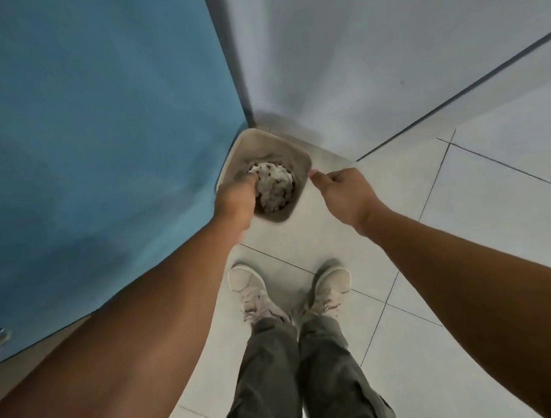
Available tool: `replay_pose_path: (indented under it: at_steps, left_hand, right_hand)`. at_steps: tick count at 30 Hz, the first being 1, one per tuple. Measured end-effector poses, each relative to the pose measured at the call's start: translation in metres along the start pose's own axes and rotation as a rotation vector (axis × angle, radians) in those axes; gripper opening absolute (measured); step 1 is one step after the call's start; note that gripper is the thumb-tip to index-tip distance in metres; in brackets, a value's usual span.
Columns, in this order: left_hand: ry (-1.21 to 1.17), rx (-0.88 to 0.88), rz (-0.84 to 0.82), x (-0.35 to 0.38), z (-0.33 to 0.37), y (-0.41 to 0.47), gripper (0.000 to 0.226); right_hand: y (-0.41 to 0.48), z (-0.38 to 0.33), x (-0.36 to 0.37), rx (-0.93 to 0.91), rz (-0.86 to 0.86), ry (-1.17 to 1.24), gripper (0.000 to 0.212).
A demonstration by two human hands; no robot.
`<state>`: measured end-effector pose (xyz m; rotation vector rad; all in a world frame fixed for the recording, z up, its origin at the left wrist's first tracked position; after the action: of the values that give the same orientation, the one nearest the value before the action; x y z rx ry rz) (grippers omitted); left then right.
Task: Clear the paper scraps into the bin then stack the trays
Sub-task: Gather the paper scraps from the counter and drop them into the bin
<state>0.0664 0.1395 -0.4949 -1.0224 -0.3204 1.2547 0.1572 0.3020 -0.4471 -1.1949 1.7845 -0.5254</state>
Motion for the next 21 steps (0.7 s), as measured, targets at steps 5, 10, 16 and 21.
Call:
replay_pose_path:
  at_steps: [5, 10, 16, 21]
  left_hand:
    - [-0.102, -0.060, -0.031, 0.018, -0.017, 0.066, 0.040]
    - [-0.132, -0.030, -0.159, 0.025, -0.018, 0.100, 0.041]
    - [-0.118, 0.010, -0.163, 0.020, -0.030, 0.124, 0.069]
    - [-0.081, 0.088, -0.100, 0.009, -0.028, 0.095, 0.051]
  right_hand:
    - [0.048, 0.037, 0.022, 0.099, -0.046, 0.113, 0.054]
    - [0.069, 0.060, 0.038, 0.237, -0.188, 0.414, 0.024]
    - [0.083, 0.042, 0.061, 0.240, -0.174, 0.425, 0.020]
    - [0.099, 0.005, 0.078, 0.110, -0.192, 0.397, 0.013]
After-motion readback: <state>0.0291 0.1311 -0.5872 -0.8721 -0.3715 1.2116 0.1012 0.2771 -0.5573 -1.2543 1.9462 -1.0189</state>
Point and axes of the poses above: each hand's wrist, its own y-axis towards the middle knuckle, its own x-axis out of the palm, z = x × y, the point moved 1 cm from there along y, towards the middle knuckle, and after that the axes turned 5 degrees about x, right-handed, at the moved point
